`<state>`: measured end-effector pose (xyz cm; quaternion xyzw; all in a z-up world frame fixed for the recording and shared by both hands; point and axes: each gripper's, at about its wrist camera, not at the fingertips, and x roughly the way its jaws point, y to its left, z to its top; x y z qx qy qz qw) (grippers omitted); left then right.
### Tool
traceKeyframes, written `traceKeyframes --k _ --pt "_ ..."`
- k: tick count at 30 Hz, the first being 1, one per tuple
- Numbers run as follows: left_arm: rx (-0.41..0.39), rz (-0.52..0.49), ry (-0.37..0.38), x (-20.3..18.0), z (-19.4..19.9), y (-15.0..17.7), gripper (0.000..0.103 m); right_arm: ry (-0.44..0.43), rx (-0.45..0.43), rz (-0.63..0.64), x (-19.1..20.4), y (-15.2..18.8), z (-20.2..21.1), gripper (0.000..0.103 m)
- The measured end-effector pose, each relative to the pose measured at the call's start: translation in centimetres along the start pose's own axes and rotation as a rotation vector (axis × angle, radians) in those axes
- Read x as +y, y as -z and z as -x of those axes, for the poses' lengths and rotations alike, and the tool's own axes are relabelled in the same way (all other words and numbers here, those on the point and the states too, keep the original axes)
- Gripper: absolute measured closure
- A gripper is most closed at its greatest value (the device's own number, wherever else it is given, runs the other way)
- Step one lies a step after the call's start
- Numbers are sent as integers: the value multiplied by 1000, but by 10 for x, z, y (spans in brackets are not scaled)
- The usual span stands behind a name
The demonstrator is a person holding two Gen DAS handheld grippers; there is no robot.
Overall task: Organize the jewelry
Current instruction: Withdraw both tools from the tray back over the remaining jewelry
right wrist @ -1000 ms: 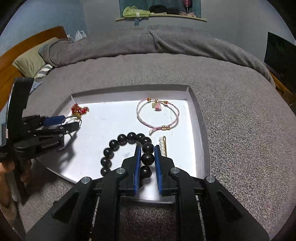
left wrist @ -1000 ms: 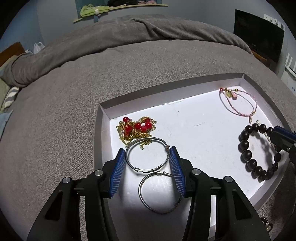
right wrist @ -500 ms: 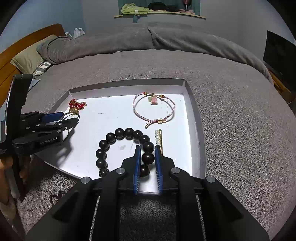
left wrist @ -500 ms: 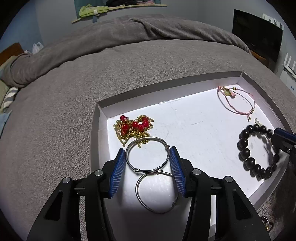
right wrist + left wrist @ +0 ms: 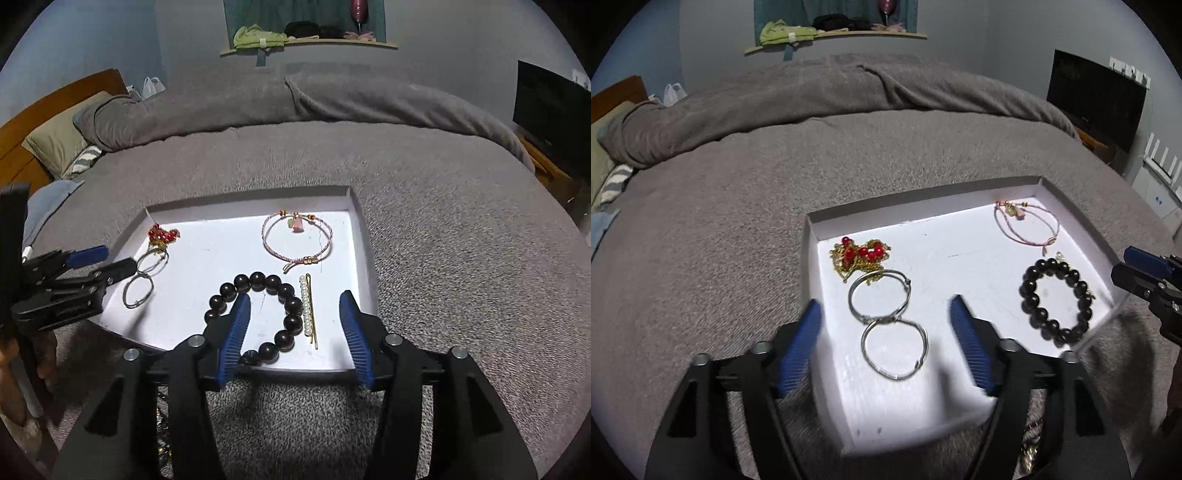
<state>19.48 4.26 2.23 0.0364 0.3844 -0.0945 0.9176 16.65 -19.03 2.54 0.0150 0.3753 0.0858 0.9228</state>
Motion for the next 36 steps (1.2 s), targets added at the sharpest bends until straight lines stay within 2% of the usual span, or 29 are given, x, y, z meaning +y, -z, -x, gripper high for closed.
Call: traceKeyframes --k 4,6,8,10,13,24,30,36 --pt "-46 2 -15 1 25 10 25 -10 -26 -19 -2 0 16 30" --pt "-69 2 -16 1 39 14 22 -12 -37 -35 -5 2 25 24" --pt "-96 1 -17 -1 53 18 14 -16 -48 -49 -8 3 35 21" --pt "-121 -14 -20 -2 67 24 13 -15 -54 -53 -9 5 42 12" --pt "-151 -34 -32 -3 85 34 12 -5 -80 -54 -11 10 57 6" --pt "-232 -46 -64 -14 132 66 9 52 -136 2 -6 37 94 6" --pt "-229 -36 -60 -21 138 81 8 70 -143 8 -11 54 108 6" --pt "-175 -19 -47 -26 129 97 8 73 -134 10 -17 68 112 6"
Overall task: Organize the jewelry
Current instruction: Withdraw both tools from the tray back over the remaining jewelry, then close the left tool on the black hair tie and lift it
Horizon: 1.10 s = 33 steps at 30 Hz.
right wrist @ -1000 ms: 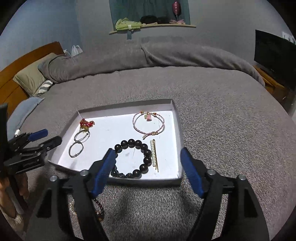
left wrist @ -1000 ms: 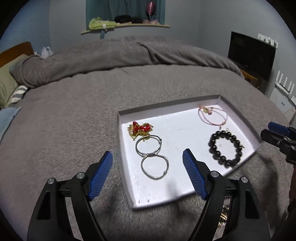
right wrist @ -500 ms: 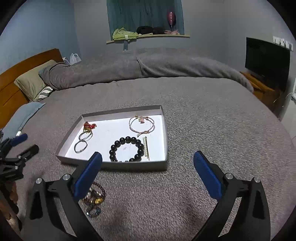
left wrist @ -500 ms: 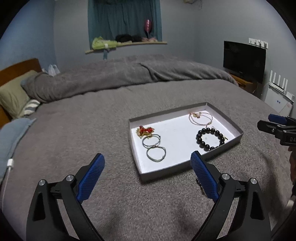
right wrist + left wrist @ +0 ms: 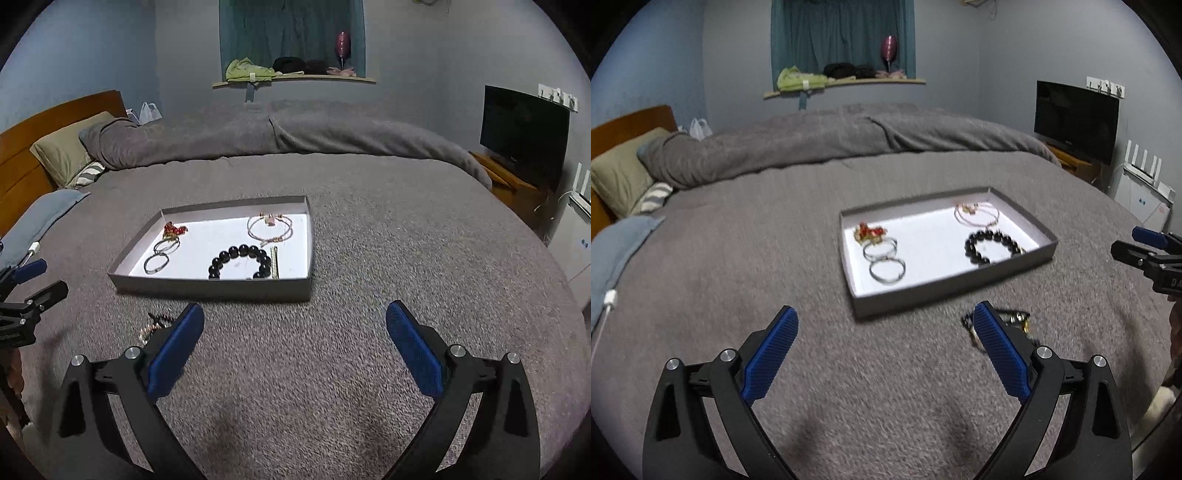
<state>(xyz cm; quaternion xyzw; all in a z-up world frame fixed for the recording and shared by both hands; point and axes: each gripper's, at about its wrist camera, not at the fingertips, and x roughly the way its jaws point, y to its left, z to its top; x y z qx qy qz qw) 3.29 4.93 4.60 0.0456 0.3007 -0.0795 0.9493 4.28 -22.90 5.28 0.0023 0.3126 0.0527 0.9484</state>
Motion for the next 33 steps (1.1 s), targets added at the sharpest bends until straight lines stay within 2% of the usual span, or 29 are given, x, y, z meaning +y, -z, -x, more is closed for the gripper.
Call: traceKeyframes --k 6,13,22,25,29,33 --pt "46 -30 -12 -12 -5 16 8 3 26 -1 -5 13 0 5" --pt "102 -55 10 -30 -19 29 8 -3 45 10 -7 26 -2 6" --pt "125 -71 118 -61 -40 20 8 -23 69 11 -7 36 -9 5" --pt "122 -110 102 -70 -50 14 12 -22 71 9 -10 36 -10 5" --pt "160 -155 85 -74 -67 9 41 -35 72 -1 -13 35 -11 6" --pt "194 -167 94 -74 -81 7 52 -44 79 -5 -12 35 -14 6"
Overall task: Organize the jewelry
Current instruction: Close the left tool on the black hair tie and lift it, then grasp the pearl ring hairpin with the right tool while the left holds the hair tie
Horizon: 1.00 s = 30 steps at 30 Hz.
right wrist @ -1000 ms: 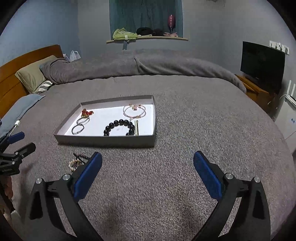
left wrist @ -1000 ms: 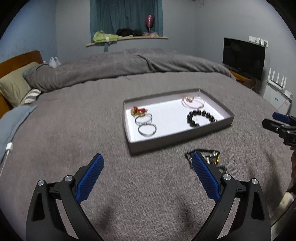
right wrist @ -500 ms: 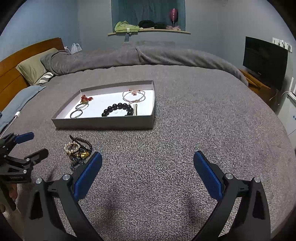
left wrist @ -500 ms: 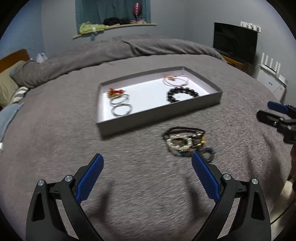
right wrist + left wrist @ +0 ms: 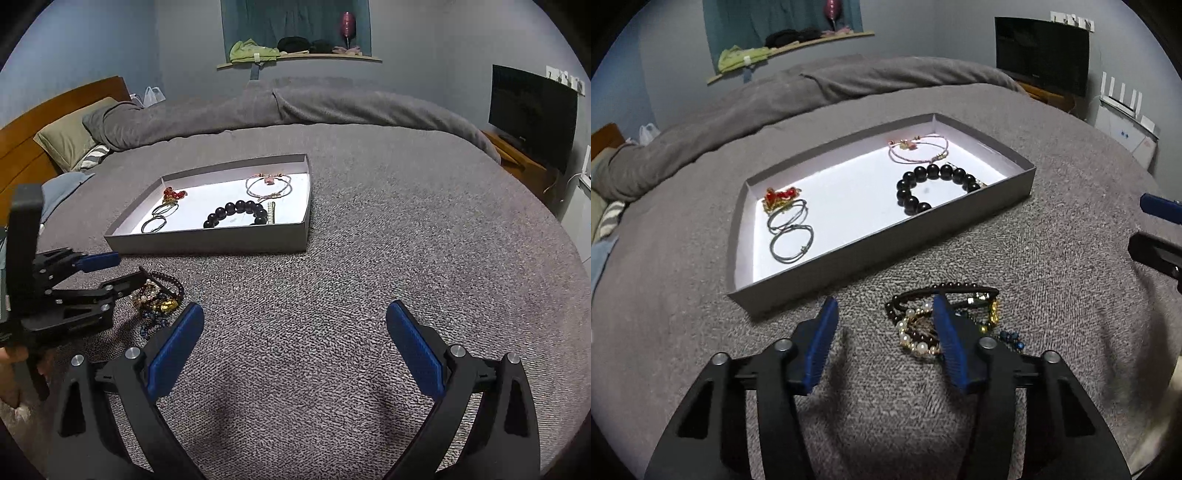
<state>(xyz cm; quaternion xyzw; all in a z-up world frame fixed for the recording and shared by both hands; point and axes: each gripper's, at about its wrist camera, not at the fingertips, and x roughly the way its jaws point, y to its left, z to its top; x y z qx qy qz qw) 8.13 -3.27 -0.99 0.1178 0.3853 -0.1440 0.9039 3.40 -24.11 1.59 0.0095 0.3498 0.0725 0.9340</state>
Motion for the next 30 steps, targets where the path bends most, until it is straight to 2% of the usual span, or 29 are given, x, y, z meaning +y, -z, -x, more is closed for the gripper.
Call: traceKeyframes --k 2,3,5,7,10,15,16,17,19,27,30 --pt "8 2 20 1 -3 -1 71 -2 4 4 2 0 -2 6" --pt "11 0 23 1 -4 -2 76 -3 5 5 2 0 -2 6" --pt "7 -10 51 -1 -2 -3 94 -6 5 10 4 0 -2 6" --pt "-13 -26 64 -4 3 -3 100 -7 3 15 5 0 -2 6" --pt "-31 -37 69 -7 6 -4 100 -10 3 14 6 -1 -2 6" --pt "-15 -37 52 -7 3 -5 98 -17 -1 21 10 -1 1 6" --pt "-8 -35 43 -6 1 -5 90 -17 -1 22 10 -1 1 6" --pt "-8 -32 35 -5 0 -5 75 -18 -2 22 10 -1 2 6" --pt "-1 -22 36 -3 -3 -6 62 -18 -5 18 10 -1 3 6" --pt "69 22 87 4 -28 -14 62 -21 -2 12 9 0 2 6" --pt "97 54 126 8 -37 -16 71 -20 -3 7 8 0 3 6"
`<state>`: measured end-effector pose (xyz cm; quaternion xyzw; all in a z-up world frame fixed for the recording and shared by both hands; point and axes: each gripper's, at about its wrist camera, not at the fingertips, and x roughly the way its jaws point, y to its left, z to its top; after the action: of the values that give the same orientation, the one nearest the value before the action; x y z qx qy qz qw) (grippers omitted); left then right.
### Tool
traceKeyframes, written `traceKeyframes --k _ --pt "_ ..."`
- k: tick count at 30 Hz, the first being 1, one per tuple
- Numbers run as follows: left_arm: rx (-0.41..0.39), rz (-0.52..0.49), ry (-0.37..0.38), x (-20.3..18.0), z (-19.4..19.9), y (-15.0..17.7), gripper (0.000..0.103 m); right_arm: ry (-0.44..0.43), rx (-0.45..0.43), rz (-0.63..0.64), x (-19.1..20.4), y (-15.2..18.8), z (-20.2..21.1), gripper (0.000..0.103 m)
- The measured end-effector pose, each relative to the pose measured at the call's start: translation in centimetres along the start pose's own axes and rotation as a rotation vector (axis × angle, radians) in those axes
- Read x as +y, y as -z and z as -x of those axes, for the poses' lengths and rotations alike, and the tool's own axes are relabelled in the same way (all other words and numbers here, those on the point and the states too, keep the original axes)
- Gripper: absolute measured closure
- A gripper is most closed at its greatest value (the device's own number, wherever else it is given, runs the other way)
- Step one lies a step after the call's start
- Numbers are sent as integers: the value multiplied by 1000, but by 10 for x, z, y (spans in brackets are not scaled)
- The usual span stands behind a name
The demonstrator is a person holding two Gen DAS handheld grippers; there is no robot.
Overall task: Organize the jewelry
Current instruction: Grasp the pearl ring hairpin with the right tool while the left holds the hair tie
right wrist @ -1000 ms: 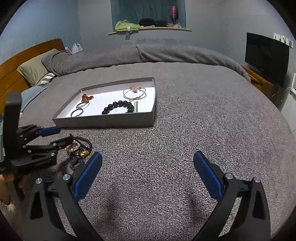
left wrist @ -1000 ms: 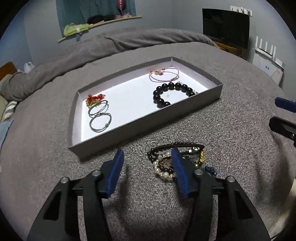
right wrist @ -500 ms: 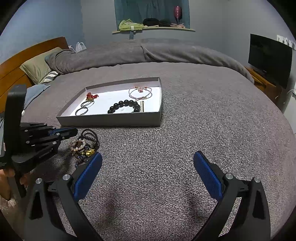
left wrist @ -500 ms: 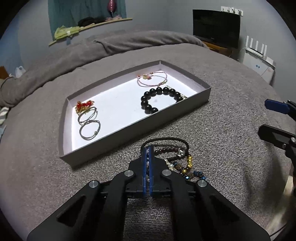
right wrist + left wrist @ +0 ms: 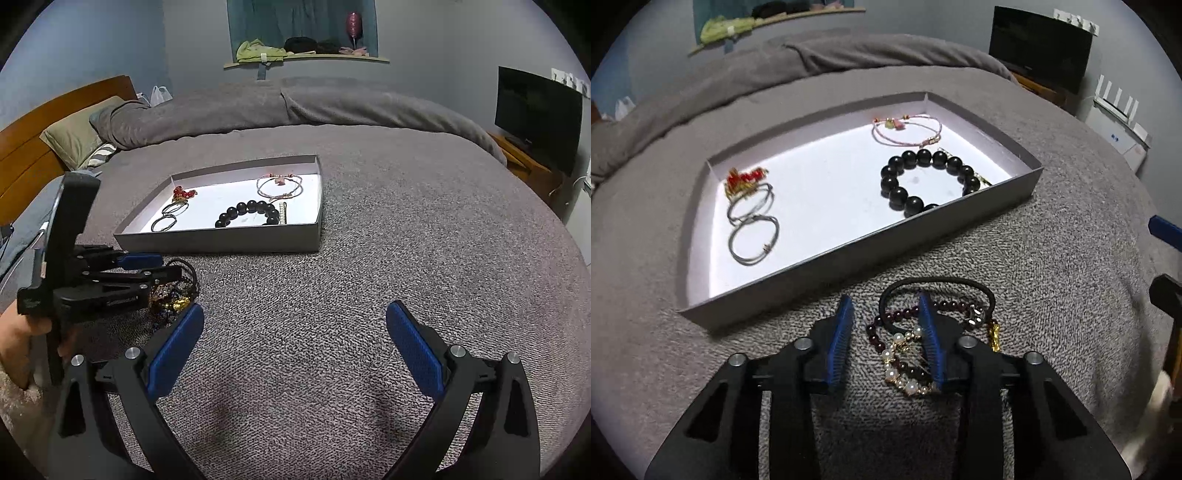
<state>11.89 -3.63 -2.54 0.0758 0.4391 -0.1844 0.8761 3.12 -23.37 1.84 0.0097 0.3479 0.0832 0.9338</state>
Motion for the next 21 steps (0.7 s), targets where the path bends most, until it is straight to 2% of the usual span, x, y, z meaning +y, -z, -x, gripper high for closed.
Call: traceKeyframes --k 2,4,8,15,21 --pt "2 22 23 3 0 -1 93 -2 1 -3 0 0 0 6" --pt "-9 16 32 3 4 -1 99 -4 3 -2 0 0 -1 6" --pt "-68 -14 7 -1 22 2 99 -11 14 -3 3 0 -5 6" --pt "-190 -11 -14 4 69 2 99 -34 35 19 17 3 -13 6" --pt "-257 17 -38 20 101 6 99 -69 51 37 33 4 -17 6"
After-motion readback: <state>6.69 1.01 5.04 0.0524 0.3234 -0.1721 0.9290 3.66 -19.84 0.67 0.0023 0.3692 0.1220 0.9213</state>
